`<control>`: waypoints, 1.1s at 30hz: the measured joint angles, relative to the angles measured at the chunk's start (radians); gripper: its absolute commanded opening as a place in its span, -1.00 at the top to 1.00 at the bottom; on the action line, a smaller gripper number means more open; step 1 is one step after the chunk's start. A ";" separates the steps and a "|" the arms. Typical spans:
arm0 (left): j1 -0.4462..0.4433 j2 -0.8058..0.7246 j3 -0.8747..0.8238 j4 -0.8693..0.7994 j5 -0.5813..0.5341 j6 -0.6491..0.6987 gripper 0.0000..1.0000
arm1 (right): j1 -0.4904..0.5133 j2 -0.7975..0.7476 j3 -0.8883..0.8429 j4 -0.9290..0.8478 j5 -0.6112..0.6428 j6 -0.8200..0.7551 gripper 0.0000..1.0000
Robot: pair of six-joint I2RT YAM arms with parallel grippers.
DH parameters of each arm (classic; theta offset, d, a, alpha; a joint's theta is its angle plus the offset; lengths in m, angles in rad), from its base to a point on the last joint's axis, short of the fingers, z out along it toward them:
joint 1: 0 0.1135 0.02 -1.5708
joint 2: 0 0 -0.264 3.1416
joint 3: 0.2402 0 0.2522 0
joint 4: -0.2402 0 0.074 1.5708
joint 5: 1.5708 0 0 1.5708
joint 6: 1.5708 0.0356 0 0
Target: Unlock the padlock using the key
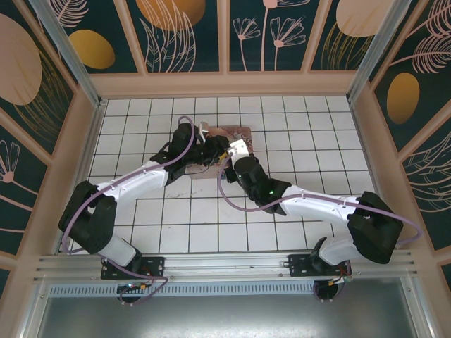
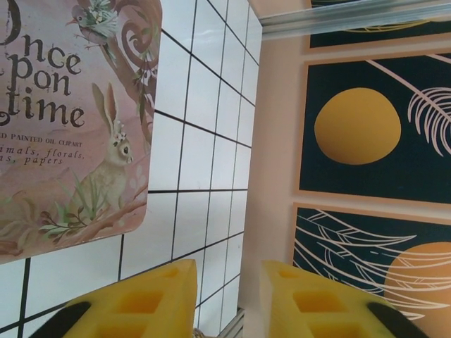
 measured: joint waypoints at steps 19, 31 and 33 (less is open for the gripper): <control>0.000 0.024 -0.024 0.058 -0.018 0.109 1.00 | -0.085 -0.121 -0.030 -0.056 -0.113 0.103 -0.03; 0.000 -0.006 -0.063 0.203 -0.034 0.430 1.00 | -0.460 -0.327 -0.209 0.100 -0.657 0.567 -0.12; 0.000 -0.026 -0.088 0.257 -0.034 0.465 1.00 | -0.484 -0.289 -0.227 0.175 -0.739 0.643 -0.12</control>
